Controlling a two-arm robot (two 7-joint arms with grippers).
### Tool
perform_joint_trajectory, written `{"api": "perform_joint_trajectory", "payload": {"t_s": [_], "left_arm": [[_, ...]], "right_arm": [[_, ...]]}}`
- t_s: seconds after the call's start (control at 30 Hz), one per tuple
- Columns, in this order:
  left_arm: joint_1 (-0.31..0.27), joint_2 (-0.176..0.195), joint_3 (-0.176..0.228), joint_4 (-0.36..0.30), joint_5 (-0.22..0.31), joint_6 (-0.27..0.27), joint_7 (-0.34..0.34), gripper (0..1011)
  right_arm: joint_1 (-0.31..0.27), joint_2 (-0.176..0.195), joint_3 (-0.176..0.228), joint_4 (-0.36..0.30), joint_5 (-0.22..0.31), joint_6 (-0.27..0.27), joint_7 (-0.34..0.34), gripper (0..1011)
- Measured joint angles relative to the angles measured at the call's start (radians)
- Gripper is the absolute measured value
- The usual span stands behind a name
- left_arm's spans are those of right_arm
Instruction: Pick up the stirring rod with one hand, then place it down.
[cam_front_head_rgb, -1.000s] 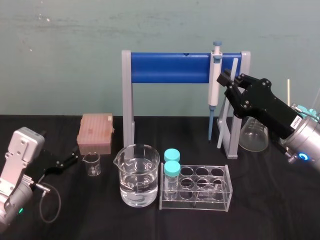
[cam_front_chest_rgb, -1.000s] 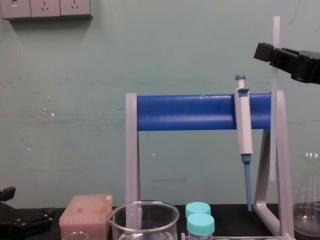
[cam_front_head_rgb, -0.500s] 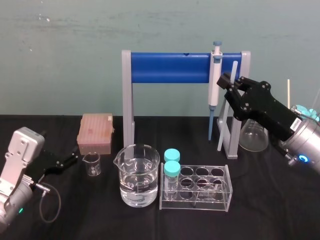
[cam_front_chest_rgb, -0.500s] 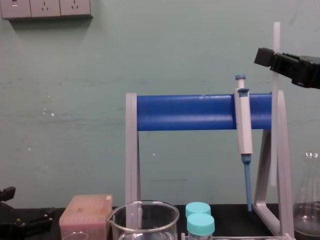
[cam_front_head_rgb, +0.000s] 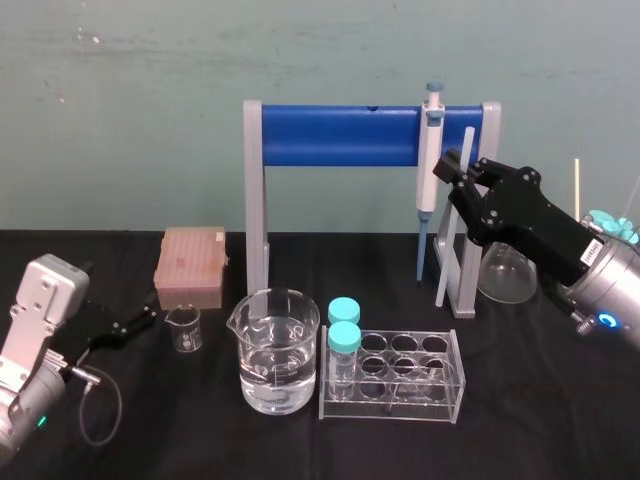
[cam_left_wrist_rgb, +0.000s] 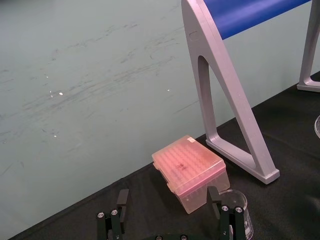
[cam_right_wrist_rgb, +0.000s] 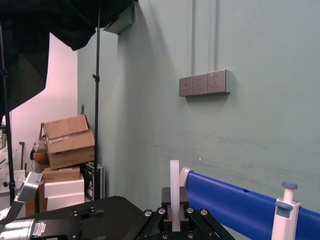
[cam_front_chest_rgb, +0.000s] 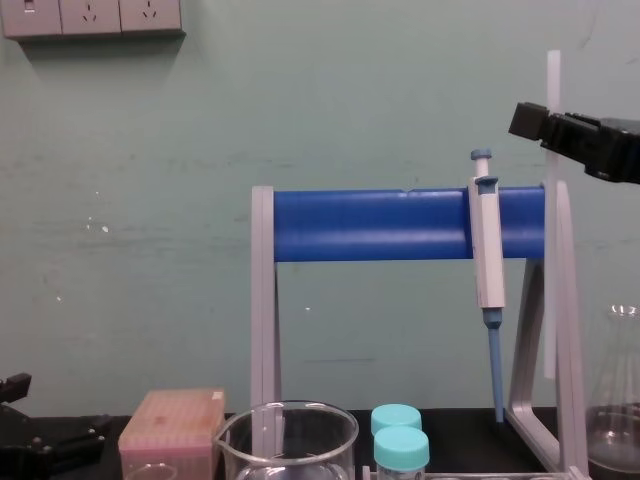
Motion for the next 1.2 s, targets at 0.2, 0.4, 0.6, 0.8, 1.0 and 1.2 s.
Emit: {"api": "perform_joint_trajectory", "payload": {"t_s": [0.2, 0.4, 0.6, 0.8, 1.0, 1.2], "left_arm": [[0.000, 0.000, 0.000, 0.000, 0.000, 0.000, 0.000, 1000], [0.000, 0.000, 0.000, 0.000, 0.000, 0.000, 0.000, 1000], [0.000, 0.000, 0.000, 0.000, 0.000, 0.000, 0.000, 1000], [0.000, 0.000, 0.000, 0.000, 0.000, 0.000, 0.000, 1000], [0.000, 0.000, 0.000, 0.000, 0.000, 0.000, 0.000, 1000], [0.000, 0.000, 0.000, 0.000, 0.000, 0.000, 0.000, 1000]], "right_arm": [[-0.001, 0.001, -0.001, 0.000, -0.001, 0.002, -0.001, 71], [-0.001, 0.000, -0.003, -0.001, -0.003, 0.002, -0.004, 71], [-0.001, 0.000, -0.004, 0.000, -0.003, 0.003, -0.004, 71], [-0.001, -0.002, -0.006, 0.001, -0.002, 0.005, -0.004, 71], [-0.001, -0.001, -0.007, 0.002, -0.001, 0.006, -0.004, 71], [0.000, 0.000, -0.008, 0.003, 0.001, 0.008, -0.003, 71]]}}
